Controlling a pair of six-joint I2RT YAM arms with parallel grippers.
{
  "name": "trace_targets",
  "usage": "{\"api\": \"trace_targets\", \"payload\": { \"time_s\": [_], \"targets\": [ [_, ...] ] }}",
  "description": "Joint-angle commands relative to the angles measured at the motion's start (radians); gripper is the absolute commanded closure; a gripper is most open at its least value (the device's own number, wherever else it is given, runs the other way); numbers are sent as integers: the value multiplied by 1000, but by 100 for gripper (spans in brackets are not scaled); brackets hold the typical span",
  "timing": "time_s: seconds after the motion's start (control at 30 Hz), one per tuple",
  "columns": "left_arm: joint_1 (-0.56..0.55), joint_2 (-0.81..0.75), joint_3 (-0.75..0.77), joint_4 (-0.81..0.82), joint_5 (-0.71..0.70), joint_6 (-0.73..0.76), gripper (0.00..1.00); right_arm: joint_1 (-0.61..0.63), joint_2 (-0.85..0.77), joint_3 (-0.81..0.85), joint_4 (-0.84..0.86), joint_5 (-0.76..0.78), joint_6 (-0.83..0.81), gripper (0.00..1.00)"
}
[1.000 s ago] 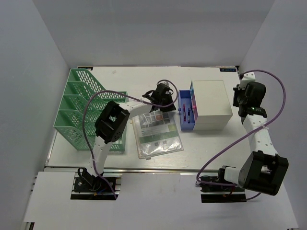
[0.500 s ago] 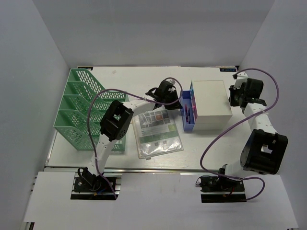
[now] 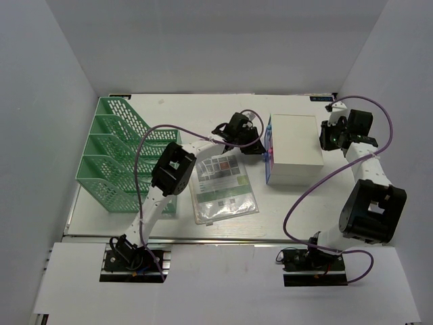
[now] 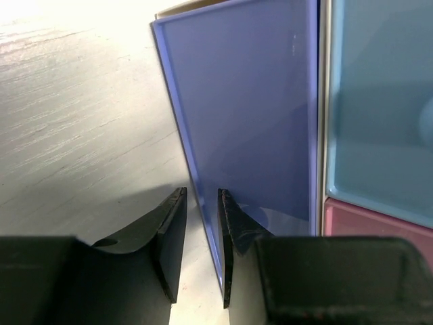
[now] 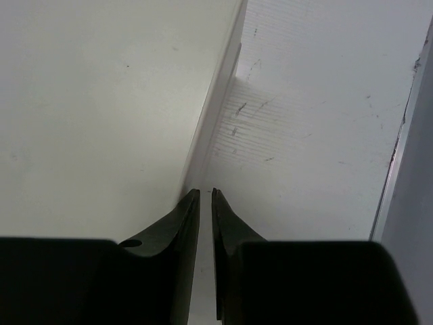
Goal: Organize the desk
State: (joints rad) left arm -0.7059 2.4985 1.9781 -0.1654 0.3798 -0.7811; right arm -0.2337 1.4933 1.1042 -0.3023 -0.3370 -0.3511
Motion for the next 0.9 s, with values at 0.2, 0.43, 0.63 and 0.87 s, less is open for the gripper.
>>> {"api": "trace_targets", "payload": {
  "time_s": [0.2, 0.43, 0.63, 0.87],
  "targets": [
    [-29, -88, -54, 47, 21, -30, 63, 10, -13, 22, -18, 25, 15, 73],
    [19, -314, -211, 9, -191, -20, 44, -10, -209, -38, 126, 274, 24, 46],
    [43, -473, -223, -72, -289, 65, 42, -13, -378, -66, 164, 276, 15, 37],
    [29, -772, -529, -131, -401, 98, 35, 0, -484, -24, -150, -453, -54, 26]
  ]
}}
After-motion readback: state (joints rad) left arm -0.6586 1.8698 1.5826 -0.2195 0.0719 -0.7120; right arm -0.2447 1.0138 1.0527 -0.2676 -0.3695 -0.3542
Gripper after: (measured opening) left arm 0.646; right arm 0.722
